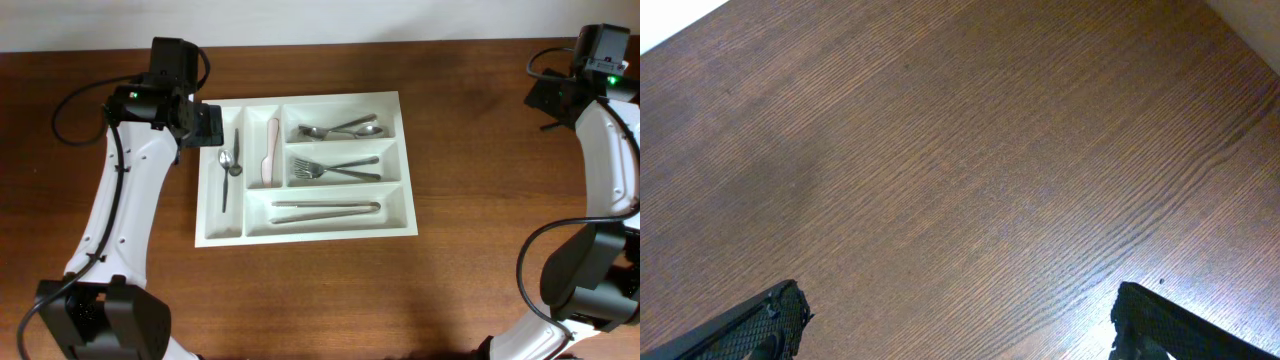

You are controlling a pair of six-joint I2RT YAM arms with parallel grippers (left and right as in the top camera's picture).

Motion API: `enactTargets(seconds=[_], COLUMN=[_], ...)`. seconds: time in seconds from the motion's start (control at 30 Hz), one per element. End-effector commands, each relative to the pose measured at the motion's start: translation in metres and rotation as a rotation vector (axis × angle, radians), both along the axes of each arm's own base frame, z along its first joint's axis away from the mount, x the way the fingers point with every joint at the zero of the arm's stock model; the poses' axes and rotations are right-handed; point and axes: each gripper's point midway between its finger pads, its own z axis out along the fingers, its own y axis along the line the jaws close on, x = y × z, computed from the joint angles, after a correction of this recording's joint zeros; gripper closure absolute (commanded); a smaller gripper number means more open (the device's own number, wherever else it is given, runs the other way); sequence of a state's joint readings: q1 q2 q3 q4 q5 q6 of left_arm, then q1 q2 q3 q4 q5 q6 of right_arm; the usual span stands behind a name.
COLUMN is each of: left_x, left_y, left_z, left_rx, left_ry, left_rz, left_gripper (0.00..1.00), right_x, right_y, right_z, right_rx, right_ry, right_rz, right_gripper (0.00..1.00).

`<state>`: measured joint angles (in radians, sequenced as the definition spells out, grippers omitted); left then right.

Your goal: Pack container

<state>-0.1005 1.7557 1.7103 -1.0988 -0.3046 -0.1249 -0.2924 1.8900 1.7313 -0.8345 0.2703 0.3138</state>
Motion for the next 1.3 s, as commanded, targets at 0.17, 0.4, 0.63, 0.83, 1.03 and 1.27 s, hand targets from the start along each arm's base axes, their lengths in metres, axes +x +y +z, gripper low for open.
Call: enactTargets(seconds=[0.17, 0.4, 0.63, 0.83, 1.03, 1.27], left_x=[-0.001, -0.013, -0.052, -0.038, -0.061, -0.106], left_y=[0.019, 0.018, 0.019, 0.009, 0.01, 0.014], left_z=[0.014, 0.007, 0.0, 0.068, 0.134, 0.127], left_rx=[0.085, 0.079, 0.082, -0.005, -0.047, -0.068], left_ry=[-0.034, 0.025, 0.18, -0.154, -0.494, -0.67], left_rz=[0.063, 0.054, 0.043, 0.028, 0.026, 0.026], left_gripper=[0.01, 0.01, 0.01, 0.01, 0.01, 0.01], right_x=[0.0, 0.0, 0.0, 0.0, 0.0, 0.0], right_y=[-0.002, -0.002, -0.002, -0.002, -0.002, -0.002], right_z=[0.004, 0.004, 0.004, 0.004, 0.004, 0.004], right_rx=[-0.004, -0.004, -0.004, -0.004, -0.004, -0.004], right_ry=[-0.009, -0.009, -0.009, -0.009, -0.009, -0.009], right_rz=[-0.005, -0.005, -0.005, -0.005, -0.005, -0.005], right_gripper=[0.01, 0.01, 0.01, 0.01, 0.01, 0.01])
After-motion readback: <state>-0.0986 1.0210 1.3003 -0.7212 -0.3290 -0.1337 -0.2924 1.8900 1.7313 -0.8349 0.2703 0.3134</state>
